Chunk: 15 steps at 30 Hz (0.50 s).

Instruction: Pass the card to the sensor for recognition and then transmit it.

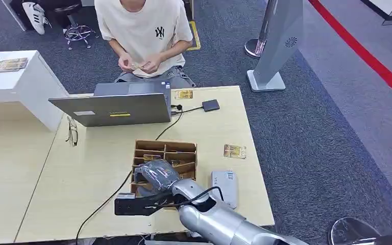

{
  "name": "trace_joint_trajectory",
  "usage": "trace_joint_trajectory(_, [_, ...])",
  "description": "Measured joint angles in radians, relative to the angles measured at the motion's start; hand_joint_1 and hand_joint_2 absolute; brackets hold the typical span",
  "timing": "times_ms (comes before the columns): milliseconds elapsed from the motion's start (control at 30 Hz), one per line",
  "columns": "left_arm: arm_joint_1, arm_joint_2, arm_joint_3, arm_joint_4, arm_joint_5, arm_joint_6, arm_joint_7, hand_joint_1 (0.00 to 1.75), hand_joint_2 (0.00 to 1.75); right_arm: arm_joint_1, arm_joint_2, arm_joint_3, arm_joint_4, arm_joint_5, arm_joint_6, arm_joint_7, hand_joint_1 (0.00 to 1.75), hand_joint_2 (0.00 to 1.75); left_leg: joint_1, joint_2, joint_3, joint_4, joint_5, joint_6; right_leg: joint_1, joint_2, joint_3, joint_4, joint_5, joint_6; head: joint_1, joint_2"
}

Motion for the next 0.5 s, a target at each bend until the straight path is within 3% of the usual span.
trace_joint_trajectory(200, [0.0, 0.0, 0.0, 0.0, 0.0, 0.0, 0.0, 0.0, 0.0, 0.0, 0.0, 0.0, 0.0, 0.001, 0.001, 0.002, 0.79, 1.75, 0.0, 0.0, 0.0, 0.0, 0.0, 0.0, 0.0, 0.0, 0.0, 0.0, 0.0, 0.0, 0.0, 0.0])
trace_joint_trajectory(267, [0.0, 0.0, 0.0, 0.0, 0.0, 0.0, 0.0, 0.0, 0.0, 0.0, 0.0, -0.001, 0.0, 0.001, 0.001, 0.003, 0.89, 1.75, 0.0, 0.0, 0.0, 0.0, 0.0, 0.0, 0.0, 0.0, 0.0, 0.0, 0.0, 0.0, 0.0, 0.0])
trace_joint_trajectory(367, [0.0, 0.0, 0.0, 0.0, 0.0, -0.001, 0.0, 0.0, 0.0, 0.0, 0.0, -0.001, 0.0, 0.003, 0.004, 0.003, 1.26, 1.75, 0.0, 0.0, 0.0, 0.0, 0.0, 0.0, 0.0, 0.0, 0.0, 0.0, 0.0, 0.0, 0.0, 0.0])
trace_joint_trajectory(500, [0.0, 0.0, -0.001, 0.0, 0.0, -0.001, 0.0, 0.0, 0.0, -0.005, 0.0, -0.002, 0.003, 0.003, 0.006, 0.003, 1.33, 1.75, 0.0, 0.0, 0.0, 0.0, 0.0, 0.0, 0.0, 0.0, 0.0, 0.0, 0.0, 0.0, 0.0, 0.0])
